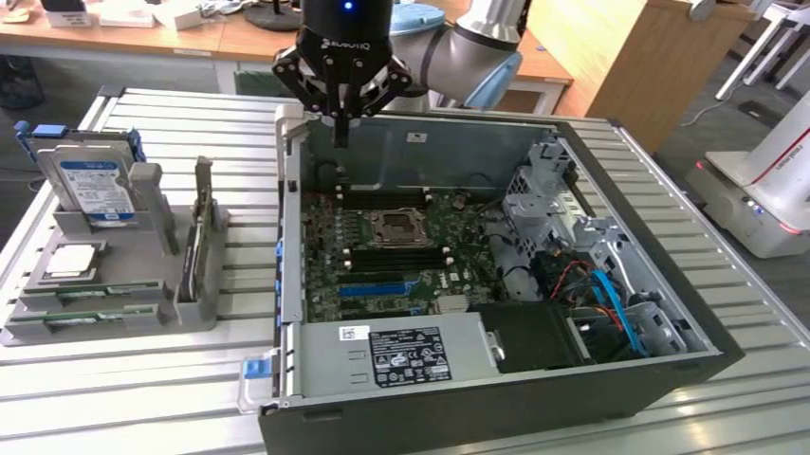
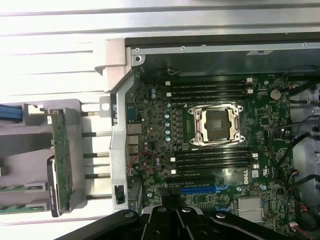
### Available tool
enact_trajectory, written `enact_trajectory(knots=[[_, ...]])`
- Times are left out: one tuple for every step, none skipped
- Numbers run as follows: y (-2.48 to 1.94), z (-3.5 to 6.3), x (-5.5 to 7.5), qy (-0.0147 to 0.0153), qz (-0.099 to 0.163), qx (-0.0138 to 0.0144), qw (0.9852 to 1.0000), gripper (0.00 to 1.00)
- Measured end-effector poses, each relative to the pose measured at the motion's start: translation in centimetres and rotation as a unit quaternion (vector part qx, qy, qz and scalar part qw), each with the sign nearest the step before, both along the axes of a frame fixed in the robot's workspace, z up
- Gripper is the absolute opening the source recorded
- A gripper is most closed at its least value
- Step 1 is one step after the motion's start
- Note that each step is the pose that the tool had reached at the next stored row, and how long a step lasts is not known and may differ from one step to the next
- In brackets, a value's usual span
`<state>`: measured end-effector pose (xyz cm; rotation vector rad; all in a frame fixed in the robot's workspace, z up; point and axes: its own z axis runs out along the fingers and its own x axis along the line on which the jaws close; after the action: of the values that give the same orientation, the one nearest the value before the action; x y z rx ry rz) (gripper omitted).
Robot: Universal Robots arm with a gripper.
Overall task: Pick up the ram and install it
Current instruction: 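Reach for the ram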
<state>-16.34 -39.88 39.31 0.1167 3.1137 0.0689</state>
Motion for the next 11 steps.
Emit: enact_trajectory(knots=[[0.0,0.0,-0.2,0.0,0.0,0.0,1.0,0.11],[0.0,0.0,-0.4,0.0,0.0,0.0,1.0,0.11],[0.0,0.0,-0.7,0.0,0.0,0.0,1.0,0.11],[0.0,0.0,-0.9,0.0,0.0,0.0,1.0,0.11],[0.0,0.0,-1.2,0.0,0.0,0.0,1.0,0.11],[0.0,0.0,-1.4,0.0,0.0,0.0,1.0,0.11],[0.0,-0.01,-1.6,0.0,0.0,0.0,1.0,0.11],[0.0,-0.01,-1.9,0.0,0.0,0.0,1.0,0.11],[0.0,-0.01,-2.1,0.0,0.0,0.0,1.0,0.11],[0.0,-0.01,-2.4,0.0,0.0,0.0,1.0,0.11],[0.0,-0.01,-2.6,0.0,0.0,0.0,1.0,0.11]])
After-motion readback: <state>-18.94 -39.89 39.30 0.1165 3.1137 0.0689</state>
